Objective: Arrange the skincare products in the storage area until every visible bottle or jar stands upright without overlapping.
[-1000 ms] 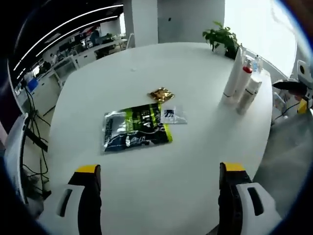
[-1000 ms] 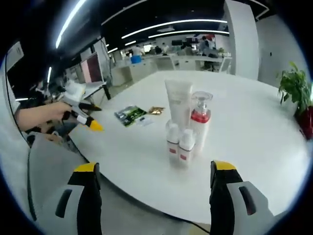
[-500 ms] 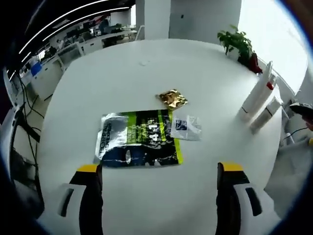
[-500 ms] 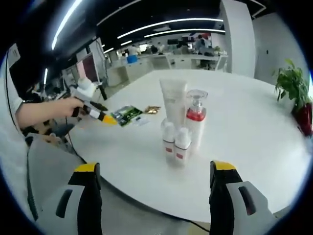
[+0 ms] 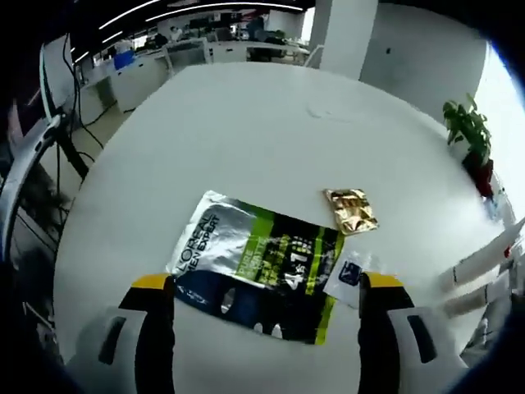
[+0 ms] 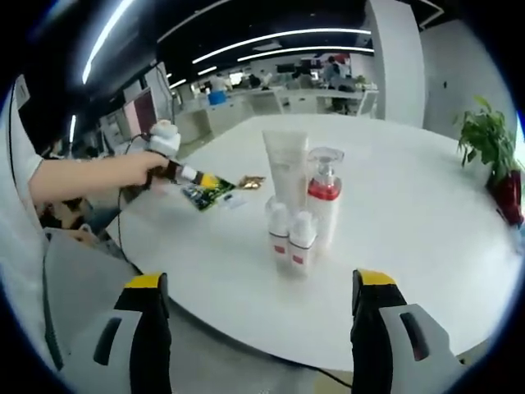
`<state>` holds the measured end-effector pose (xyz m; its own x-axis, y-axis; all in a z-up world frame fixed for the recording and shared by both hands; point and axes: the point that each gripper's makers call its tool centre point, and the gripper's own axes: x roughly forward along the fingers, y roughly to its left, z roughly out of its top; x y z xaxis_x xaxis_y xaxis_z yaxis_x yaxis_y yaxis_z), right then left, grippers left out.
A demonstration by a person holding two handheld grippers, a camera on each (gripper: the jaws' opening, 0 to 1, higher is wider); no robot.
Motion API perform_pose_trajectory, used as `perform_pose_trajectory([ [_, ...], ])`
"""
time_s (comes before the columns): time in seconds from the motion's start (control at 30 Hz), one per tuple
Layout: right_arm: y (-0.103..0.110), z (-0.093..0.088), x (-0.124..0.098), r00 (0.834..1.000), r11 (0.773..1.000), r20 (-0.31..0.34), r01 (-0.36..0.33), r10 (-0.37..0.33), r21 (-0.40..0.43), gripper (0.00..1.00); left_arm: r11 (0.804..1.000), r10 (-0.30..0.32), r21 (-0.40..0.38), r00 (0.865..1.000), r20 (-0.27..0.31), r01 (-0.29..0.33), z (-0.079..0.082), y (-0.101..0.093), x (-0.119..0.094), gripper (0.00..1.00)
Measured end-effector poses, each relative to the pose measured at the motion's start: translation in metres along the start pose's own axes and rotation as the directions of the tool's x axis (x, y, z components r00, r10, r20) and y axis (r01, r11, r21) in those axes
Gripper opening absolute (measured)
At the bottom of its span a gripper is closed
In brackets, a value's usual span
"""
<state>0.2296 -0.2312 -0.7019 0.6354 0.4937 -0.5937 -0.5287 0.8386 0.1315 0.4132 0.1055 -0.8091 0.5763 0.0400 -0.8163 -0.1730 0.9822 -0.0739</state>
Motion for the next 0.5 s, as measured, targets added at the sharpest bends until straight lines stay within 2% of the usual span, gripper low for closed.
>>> perform_pose_trajectory([
  [0.03,0.0,0.0,0.0,1.0,1.0,-0.002,0.0,0.0,0.001,0.92,0.999,0.041,-0.025,0.999,-0.019,-0.041,-0.002,0.003,0.001,0.99],
  [0.17,-0.001,0.0,0.0,1.0,1.0,-0.002,0.008,-0.008,0.001,0.92,0.985,0.074,-0.155,0.996,-0.054,-0.081,-0.006,-0.001,0.003,0.99],
  [0.3,-0.002,0.0,0.0,1.0,1.0,-0.001,0.012,-0.012,0.009,0.92,0.952,0.133,-0.266,0.988,-0.079,-0.15,-0.009,-0.002,0.007,0.99],
  [0.43,-0.002,-0.001,0.0,1.0,1.0,-0.004,0.011,-0.011,0.008,0.92,0.921,0.185,-0.329,0.977,-0.107,-0.21,-0.012,-0.001,0.013,0.99],
  [0.47,-0.002,0.0,0.0,1.0,1.0,-0.003,0.011,-0.011,0.008,0.92,0.908,0.22,-0.335,0.966,-0.134,-0.253,-0.016,0.002,0.012,0.99],
  [0.5,-0.002,0.0,0.0,1.0,1.0,-0.003,0.012,-0.012,0.008,0.92,0.904,0.215,-0.346,0.967,-0.136,-0.249,-0.015,-0.001,0.014,0.99],
])
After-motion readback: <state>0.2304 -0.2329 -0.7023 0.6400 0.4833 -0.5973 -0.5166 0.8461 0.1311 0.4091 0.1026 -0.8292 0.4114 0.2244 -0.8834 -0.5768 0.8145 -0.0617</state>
